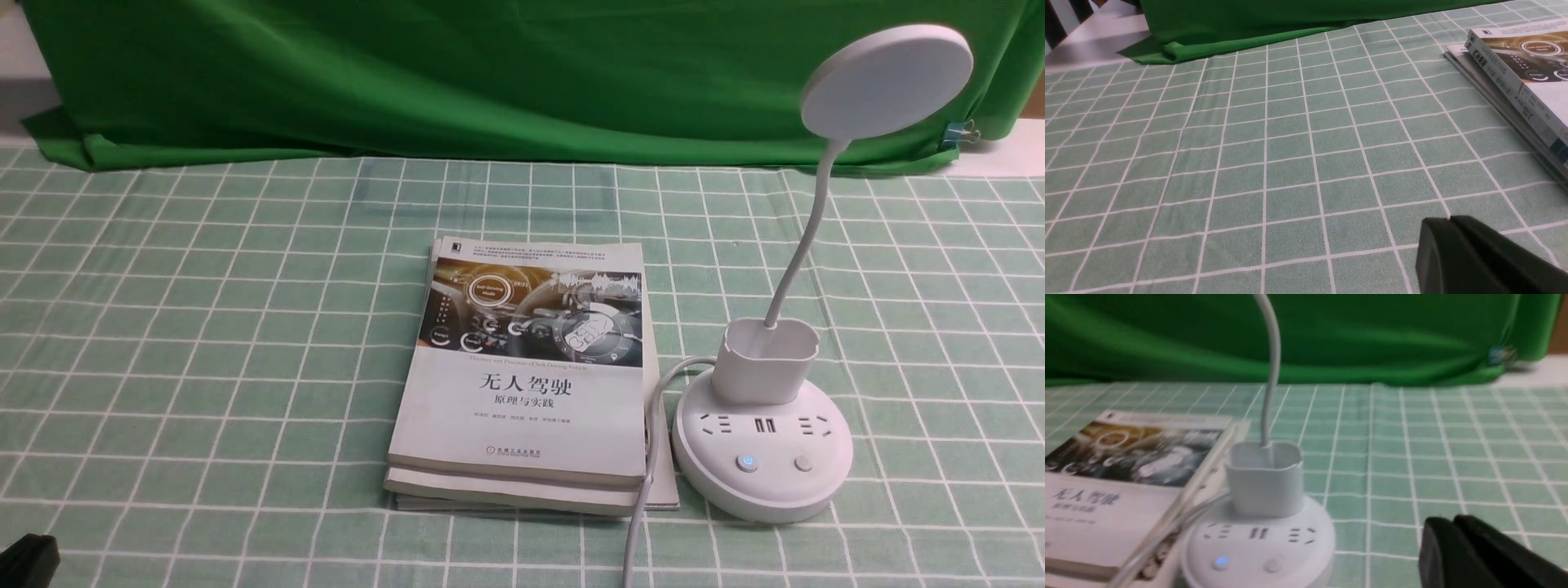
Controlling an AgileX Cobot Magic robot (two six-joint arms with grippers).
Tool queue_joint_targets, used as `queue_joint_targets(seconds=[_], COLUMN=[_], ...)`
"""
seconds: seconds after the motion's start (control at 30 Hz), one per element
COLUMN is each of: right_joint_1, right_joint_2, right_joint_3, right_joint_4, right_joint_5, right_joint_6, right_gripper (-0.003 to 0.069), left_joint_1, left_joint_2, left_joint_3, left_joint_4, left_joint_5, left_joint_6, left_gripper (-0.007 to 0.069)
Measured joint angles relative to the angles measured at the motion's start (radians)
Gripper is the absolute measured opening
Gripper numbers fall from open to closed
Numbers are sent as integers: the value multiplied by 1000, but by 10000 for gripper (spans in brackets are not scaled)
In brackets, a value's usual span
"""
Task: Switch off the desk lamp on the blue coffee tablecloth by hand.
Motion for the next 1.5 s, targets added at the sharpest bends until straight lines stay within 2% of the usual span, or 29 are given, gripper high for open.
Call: queue_joint_targets(seconds=[0.3, 0.53, 0.9, 1.5], right_joint_1=[-17, -17, -17, -17], right_joint_2=[-150, -151, -151, -151], right_joint_3=[44, 44, 44, 44], right_joint_4=[-2, -5, -5, -5], right_joint_5=[4, 98, 107, 107], right_joint_6=[-36, -33, -33, -32], right_gripper=[36, 41, 48, 107], left_joint_1=[0, 0, 0, 0], left_joint_2=[0, 0, 0, 0], left_joint_3=[0, 0, 0, 0], left_joint_4=[0, 0, 0, 0], left_joint_5=[0, 0, 0, 0], left_joint_6=[0, 0, 0, 0], left_gripper=[0, 0, 0, 0])
